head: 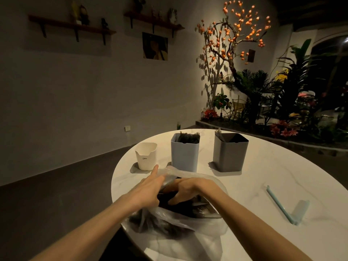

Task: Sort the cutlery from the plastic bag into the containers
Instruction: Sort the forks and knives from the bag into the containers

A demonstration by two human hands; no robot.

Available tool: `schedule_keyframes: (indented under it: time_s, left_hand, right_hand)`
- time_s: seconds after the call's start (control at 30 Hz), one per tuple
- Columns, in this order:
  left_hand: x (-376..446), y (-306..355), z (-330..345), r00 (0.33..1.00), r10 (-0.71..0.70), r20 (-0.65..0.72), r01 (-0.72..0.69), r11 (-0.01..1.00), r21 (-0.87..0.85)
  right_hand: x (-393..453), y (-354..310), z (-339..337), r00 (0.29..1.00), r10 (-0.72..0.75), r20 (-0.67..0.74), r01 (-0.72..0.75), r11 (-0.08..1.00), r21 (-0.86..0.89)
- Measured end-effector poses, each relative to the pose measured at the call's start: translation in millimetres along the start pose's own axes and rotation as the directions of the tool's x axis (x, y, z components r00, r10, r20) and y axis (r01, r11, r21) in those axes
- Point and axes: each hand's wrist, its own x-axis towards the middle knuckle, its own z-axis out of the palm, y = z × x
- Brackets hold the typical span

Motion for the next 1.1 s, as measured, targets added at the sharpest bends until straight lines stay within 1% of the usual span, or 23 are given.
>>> schedule_keyframes:
  time_s: [0.13, 0.2, 0.3, 0.33, 0.37, 0.43, 0.5, 0.63, 0.77, 0.87, 1.0, 1.1]
  left_hand:
    - [1, 0, -7, 0.996, 0.037, 0.076, -0.035, 0.999, -0.032]
    - [1, 1, -8, 0.994, 0.051, 0.095, -0.049, 0.998, -0.030]
    - [4, 1, -8, 0.994, 0.039, 0.100, -0.036, 0.999, -0.029]
    - [4, 1, -8, 0.994, 0.038, 0.098, -0.035, 0.999, -0.033]
    - [5, -1, -9, 0.994, 0.044, 0.096, -0.040, 0.998, -0.039]
    - [6, -2, -11, 0.992, 0.071, 0.102, -0.065, 0.996, -0.062]
    - [5, -1, -13, 0.989, 0.101, 0.112, -0.090, 0.991, -0.101]
    - [1, 4, -18, 0.984, 0.123, 0.127, -0.104, 0.984, -0.146]
    - [0, 7, -19, 0.982, 0.124, 0.139, -0.106, 0.985, -0.133]
    - [1, 7, -22, 0.988, 0.104, 0.113, -0.090, 0.988, -0.122]
    - [2, 14, -24, 0.995, 0.074, 0.067, -0.063, 0.987, -0.150]
    - [1, 23, -18, 0.996, 0.087, 0.027, -0.083, 0.990, -0.118]
  right_hand:
    - [3, -3, 9, 0.999, -0.036, -0.032, 0.028, 0.975, -0.219]
    - [5, -11, 18, 0.995, -0.080, -0.061, 0.060, 0.959, -0.276]
    - [8, -19, 30, 0.957, -0.224, -0.185, 0.126, 0.894, -0.430]
    - [7, -20, 33, 0.939, -0.266, -0.218, 0.146, 0.883, -0.447]
    - [6, -21, 36, 0.925, -0.297, -0.239, 0.166, 0.879, -0.448]
    - [3, -23, 43, 0.919, -0.317, -0.232, 0.186, 0.871, -0.454]
    - [3, -23, 48, 0.931, -0.292, -0.218, 0.170, 0.878, -0.448]
    - [-7, -24, 43, 0.959, -0.172, -0.226, 0.080, 0.927, -0.365]
    - [-16, -18, 36, 0.954, -0.174, -0.243, 0.101, 0.953, -0.286]
    - [-18, -10, 31, 0.962, -0.151, -0.229, 0.103, 0.973, -0.208]
    - [-14, -2, 29, 0.977, -0.068, -0.201, 0.045, 0.992, -0.118]
    - [-10, 0, 33, 0.981, -0.033, -0.193, 0.016, 0.996, -0.086]
